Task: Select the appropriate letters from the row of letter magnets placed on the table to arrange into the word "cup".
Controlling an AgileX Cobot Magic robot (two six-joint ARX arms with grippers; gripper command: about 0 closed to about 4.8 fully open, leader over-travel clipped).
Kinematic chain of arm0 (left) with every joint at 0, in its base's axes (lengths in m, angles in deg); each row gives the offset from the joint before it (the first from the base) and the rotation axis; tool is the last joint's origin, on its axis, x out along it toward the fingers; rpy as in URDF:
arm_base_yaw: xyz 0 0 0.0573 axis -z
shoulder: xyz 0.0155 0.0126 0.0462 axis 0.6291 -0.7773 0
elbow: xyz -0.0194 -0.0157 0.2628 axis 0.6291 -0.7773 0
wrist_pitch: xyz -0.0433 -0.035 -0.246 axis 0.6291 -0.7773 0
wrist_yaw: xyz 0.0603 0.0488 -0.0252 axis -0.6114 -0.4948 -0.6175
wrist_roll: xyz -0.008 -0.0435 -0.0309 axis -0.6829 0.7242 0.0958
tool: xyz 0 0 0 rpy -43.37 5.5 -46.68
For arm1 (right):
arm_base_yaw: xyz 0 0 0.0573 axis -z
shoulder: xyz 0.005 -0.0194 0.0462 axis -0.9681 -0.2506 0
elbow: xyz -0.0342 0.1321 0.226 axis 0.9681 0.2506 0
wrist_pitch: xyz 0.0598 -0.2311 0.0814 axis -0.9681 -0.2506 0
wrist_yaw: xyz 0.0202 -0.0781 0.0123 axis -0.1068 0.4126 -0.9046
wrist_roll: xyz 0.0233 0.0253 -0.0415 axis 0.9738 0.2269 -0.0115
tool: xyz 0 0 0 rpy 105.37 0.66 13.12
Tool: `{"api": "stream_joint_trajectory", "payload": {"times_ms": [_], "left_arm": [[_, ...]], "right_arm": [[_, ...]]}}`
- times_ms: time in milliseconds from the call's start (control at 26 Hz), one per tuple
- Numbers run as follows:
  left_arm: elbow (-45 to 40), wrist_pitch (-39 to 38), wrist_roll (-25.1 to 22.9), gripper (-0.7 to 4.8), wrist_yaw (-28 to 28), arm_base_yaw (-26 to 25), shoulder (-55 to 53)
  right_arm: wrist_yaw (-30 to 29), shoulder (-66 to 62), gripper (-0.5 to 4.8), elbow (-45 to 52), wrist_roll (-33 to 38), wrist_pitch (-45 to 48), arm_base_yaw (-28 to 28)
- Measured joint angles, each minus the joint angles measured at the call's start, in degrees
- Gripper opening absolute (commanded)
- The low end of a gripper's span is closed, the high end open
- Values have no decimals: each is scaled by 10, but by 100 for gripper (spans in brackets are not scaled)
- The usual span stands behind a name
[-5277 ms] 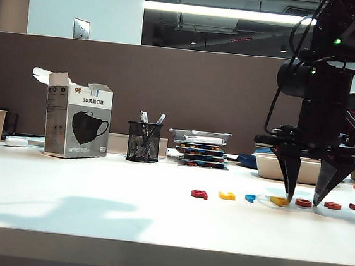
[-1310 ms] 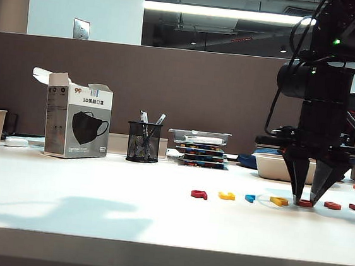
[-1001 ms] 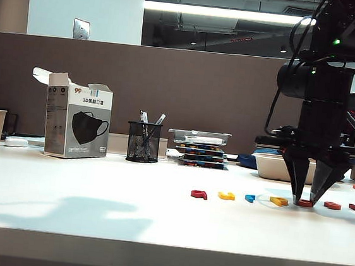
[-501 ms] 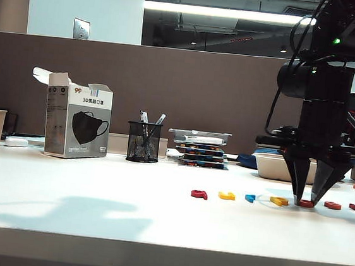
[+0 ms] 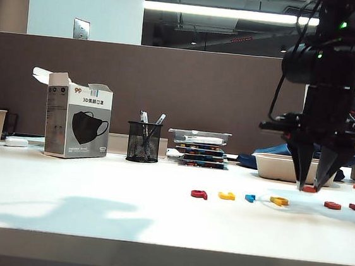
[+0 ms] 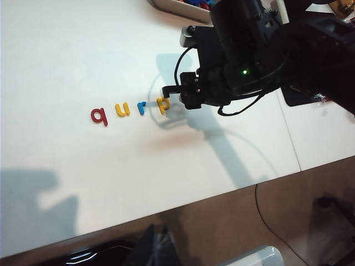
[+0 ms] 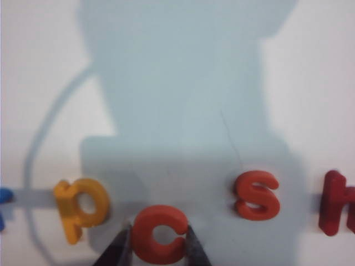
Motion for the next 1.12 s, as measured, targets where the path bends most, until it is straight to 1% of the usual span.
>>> {"api": "stream_joint_trajectory", "payload": {"times_ms": [385,616,732,963,1117], "left_arm": [[0,0,0,-5,0,0,0],[0,0,0,-5,0,0,0],[0,0,0,-5,0,0,0],[0,0,0,-5,0,0,0],[0,0,0,-5,0,0,0]], "right_arm": [[-15,85,104,0,5,-21,0],[-15,159,104,1,13,-79,-2],[-16,182,104,1,14,-88,-10],[-25,229,104,0,32,-91,-48],[-24,234,104,1,55,-105,-97]]}}
